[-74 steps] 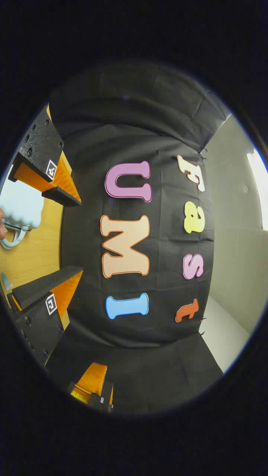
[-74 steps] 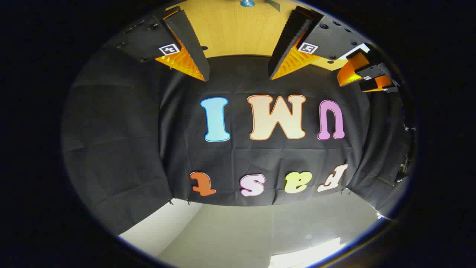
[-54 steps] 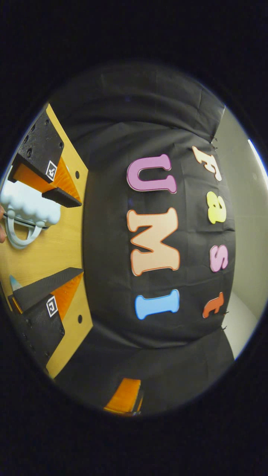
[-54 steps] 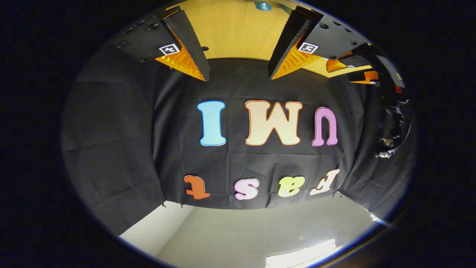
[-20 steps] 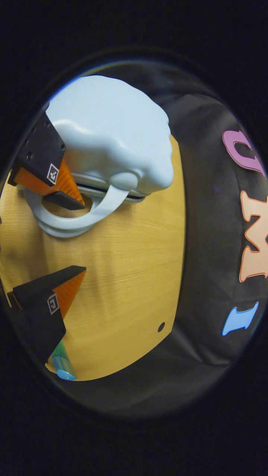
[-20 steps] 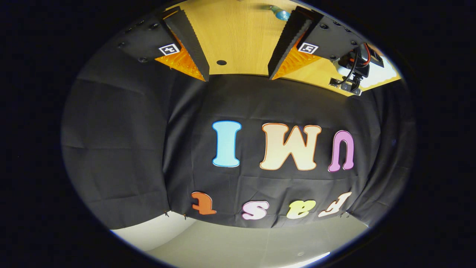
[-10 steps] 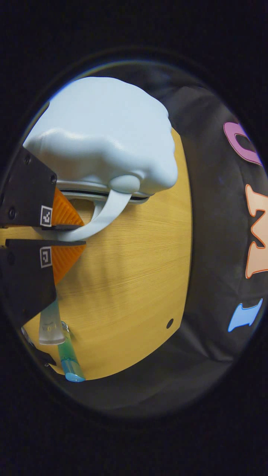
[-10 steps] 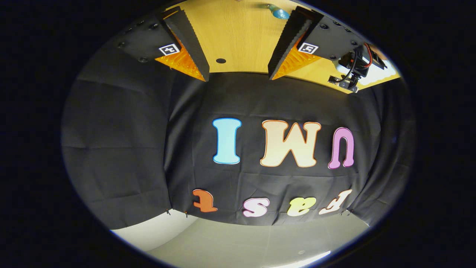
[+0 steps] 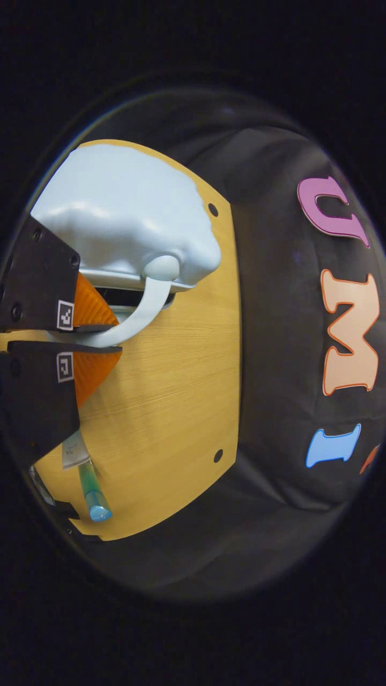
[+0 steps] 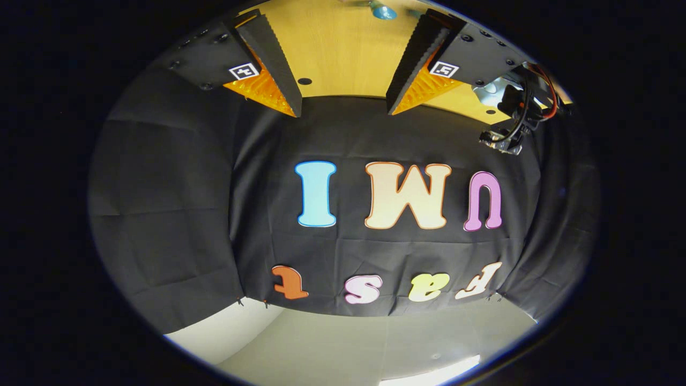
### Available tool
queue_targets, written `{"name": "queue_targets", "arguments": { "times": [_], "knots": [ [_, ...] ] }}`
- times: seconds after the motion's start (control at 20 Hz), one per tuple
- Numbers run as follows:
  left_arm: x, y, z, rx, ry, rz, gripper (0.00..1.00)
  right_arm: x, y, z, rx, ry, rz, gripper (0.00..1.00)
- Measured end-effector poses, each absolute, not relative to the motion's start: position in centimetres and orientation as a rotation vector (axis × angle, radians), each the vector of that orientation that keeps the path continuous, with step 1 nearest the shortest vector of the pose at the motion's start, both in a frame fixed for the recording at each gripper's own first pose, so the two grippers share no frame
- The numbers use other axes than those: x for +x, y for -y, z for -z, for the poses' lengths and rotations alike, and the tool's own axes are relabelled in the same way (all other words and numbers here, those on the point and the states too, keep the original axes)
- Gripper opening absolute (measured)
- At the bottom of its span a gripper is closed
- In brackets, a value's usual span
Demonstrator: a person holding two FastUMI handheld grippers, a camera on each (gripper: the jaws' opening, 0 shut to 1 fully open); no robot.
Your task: First open the suitcase, pack the skin care products into it, and then close the suitcase.
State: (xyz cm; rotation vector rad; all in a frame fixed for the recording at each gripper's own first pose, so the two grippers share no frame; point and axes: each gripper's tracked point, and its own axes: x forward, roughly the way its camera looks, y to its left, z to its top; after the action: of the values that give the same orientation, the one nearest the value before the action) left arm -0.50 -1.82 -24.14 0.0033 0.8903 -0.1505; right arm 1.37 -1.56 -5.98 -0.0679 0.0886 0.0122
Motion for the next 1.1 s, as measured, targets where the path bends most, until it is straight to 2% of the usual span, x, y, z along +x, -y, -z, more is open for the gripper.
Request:
{"name": "queue_targets", "arguments": {
  "times": [0.55, 1.1],
  "knots": [
    [1.7, -7.8, 12.4, -0.032, -0.706, 0.126, 0.00, 1.1, -4.2, 5.5, -0.050, -0.065, -0.106, 0.99],
    [1.9, -17.4, 8.8, -0.033, -0.646, 0.098, 0.00, 1.6, -10.5, 5.1, -0.045, -0.050, -0.125, 0.99]
  ]
}}
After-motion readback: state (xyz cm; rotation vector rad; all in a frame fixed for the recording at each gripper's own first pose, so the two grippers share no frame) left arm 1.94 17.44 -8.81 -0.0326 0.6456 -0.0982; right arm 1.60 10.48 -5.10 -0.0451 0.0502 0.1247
